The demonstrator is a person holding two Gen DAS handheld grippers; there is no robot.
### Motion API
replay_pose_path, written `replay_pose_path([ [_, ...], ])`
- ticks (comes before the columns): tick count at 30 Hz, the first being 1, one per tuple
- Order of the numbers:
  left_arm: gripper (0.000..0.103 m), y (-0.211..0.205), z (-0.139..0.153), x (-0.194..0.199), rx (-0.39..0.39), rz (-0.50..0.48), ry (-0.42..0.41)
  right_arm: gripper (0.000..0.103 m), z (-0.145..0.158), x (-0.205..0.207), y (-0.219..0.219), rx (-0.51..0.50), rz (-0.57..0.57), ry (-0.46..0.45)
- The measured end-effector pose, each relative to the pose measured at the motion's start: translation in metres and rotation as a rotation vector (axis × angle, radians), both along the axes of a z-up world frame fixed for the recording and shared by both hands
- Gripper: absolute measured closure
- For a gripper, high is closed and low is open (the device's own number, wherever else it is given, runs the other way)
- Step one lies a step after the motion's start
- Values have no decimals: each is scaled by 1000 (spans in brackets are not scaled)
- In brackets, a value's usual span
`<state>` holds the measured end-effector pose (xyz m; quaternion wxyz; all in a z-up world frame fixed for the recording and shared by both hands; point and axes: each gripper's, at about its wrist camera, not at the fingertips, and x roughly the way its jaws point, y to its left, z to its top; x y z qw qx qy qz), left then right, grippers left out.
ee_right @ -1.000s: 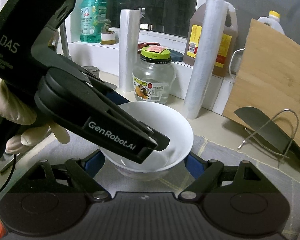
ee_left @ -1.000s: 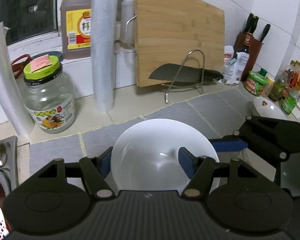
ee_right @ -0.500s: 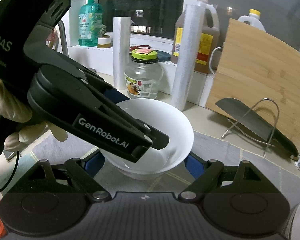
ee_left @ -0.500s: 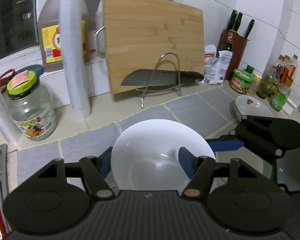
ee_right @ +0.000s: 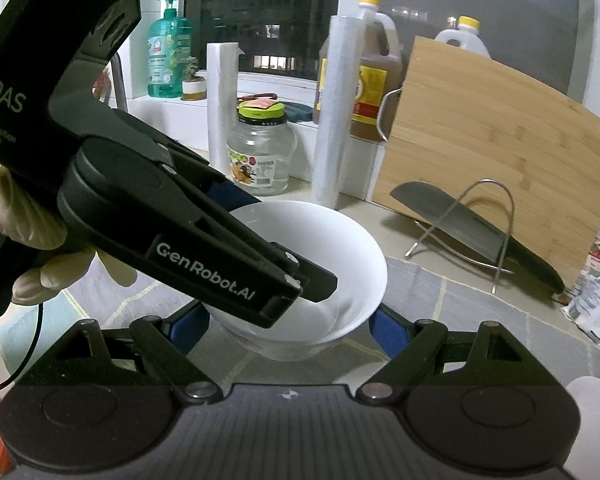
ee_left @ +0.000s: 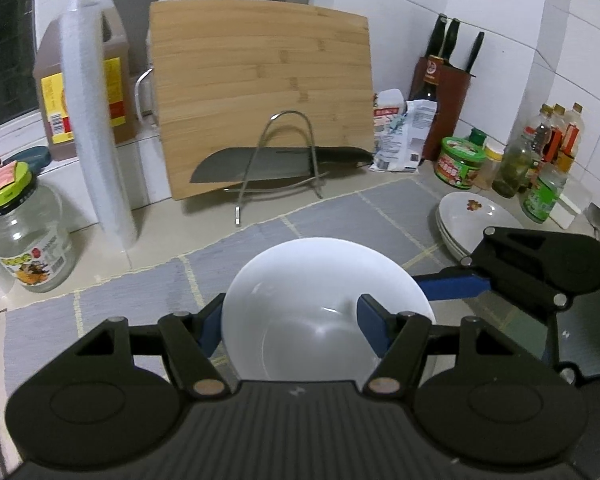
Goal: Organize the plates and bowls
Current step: 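Carry the pink-flowered bowl with the left gripper toward the stacked white bowls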
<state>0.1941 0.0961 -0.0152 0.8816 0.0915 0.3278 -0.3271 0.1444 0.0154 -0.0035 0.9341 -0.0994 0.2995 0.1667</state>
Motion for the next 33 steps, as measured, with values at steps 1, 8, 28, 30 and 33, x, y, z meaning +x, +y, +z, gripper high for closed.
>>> replay_pose_path([
  [1, 36, -4, 0, -1, 0, -2, 0, 13, 0, -2, -3, -2, 0, -2],
  [8, 36, -31, -2, -12, -3, -18, -7, 13, 1, -17, -26, -10, -12, -8],
  [28, 36, -88, -25, -22, -6, -88, 41, 13, -14, -31, -67, 28, -71, 63],
  [30, 36, -89, -28, -22, -5, -90, 51, 13, -18, -31, -68, 33, -70, 73],
  [33, 36, -90, -33, -22, 3, -91, 61, 13, -21, -30, -68, 36, -64, 84],
])
